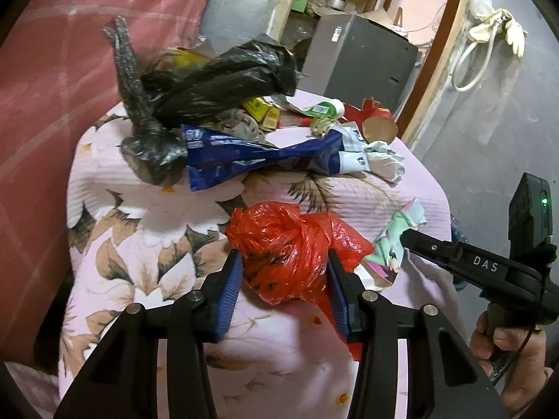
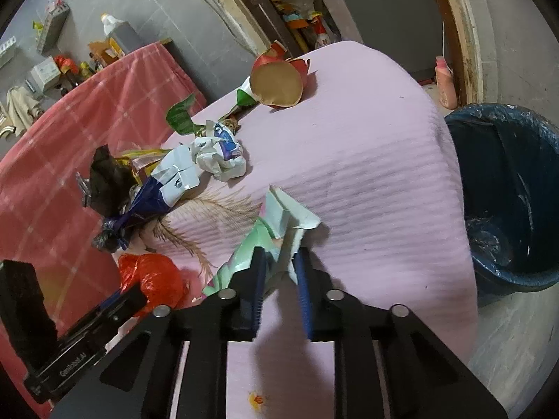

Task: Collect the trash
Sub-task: 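Grasp the red plastic bag with the left tool while the right tool grasps the green-white wrapper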

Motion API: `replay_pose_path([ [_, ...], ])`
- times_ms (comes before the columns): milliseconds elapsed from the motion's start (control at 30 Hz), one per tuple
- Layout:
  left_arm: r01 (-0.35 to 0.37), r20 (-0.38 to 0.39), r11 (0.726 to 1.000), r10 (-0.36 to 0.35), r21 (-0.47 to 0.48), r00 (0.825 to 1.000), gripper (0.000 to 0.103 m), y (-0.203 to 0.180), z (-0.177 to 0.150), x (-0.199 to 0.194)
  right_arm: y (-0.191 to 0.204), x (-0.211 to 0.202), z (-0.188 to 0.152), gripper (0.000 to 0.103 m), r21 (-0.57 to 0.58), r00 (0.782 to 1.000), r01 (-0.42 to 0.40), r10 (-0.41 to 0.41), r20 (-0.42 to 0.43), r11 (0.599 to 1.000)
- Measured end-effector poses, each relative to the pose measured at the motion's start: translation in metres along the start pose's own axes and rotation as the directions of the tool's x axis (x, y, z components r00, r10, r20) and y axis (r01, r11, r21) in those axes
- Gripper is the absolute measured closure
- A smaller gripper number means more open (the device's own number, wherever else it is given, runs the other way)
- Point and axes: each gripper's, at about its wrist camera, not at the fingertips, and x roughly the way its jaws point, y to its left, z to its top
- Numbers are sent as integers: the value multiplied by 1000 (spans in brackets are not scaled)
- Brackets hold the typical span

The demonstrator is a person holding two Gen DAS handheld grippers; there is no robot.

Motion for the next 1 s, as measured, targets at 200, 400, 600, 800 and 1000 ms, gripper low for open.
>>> replay_pose_path([
  [200, -30, 13, 1000, 30, -8, 999, 63, 6, -2, -8, 3, -4, 1, 72, -44, 998, 55, -54, 16, 998],
  [400, -23, 8, 1000, 23, -18, 1000, 63, 9, 1, -6, -1, 1, 3, 49, 12, 1000, 27, -27, 16, 1000],
  [600, -19, 7, 999, 20, -50, 1000, 63, 18, 3, -8, -2, 9, 2, 66, 66, 999, -30, 28, 27, 997],
  [800, -34, 27, 999, 35, -39, 999, 64, 18, -1, -15, 0, 3, -2, 92, 82, 996, -73, 69, 47, 994],
  [1000, -52, 92, 998, 55, -41, 994, 65, 12, -7, -27, 22, -22, -10, 96, -43, 990, -41, 46, 132, 998],
])
